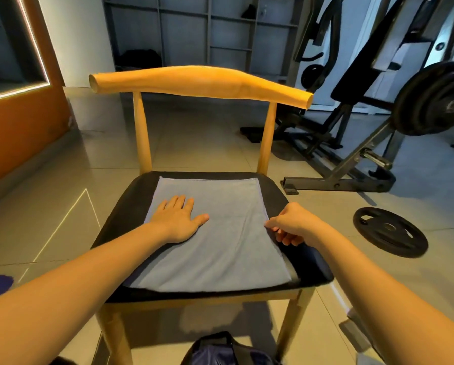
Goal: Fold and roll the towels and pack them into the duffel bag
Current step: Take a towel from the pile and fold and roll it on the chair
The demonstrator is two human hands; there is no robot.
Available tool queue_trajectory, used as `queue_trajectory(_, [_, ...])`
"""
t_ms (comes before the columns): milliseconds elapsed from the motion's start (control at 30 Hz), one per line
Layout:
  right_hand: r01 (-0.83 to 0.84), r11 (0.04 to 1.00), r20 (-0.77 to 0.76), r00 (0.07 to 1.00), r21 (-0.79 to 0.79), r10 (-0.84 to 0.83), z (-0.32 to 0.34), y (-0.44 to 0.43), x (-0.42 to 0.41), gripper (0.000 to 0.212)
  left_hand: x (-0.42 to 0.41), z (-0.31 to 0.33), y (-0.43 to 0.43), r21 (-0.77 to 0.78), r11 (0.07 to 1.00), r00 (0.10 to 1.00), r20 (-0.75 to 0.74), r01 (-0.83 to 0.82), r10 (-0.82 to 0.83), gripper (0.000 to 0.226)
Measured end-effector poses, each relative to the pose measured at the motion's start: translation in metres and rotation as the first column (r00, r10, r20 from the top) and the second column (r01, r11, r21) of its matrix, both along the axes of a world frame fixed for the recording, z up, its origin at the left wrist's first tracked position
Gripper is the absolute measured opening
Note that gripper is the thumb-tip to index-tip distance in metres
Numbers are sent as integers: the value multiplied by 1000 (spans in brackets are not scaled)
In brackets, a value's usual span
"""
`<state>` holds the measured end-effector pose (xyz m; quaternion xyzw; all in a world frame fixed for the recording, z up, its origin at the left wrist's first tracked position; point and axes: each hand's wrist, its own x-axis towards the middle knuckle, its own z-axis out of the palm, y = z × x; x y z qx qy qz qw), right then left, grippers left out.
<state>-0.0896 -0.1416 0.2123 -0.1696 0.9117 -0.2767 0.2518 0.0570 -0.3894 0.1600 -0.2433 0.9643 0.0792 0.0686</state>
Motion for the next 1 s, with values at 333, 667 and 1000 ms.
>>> queue_trajectory(333, [24,999,-42,999,40,-22,-5,10,0,30,3,-10,-1,-53,999,997,-82,-4,0,89])
queue_trajectory(667, [31,998,-139,990,46,-25,-12,20,19,22,64,-4,12,-81,996,998,-50,-43,39,83])
queue_trajectory(1000, [-28,999,-126,991,47,34,-18,54,69,27,158,5,37,46,944,779,-553,-326,295,32])
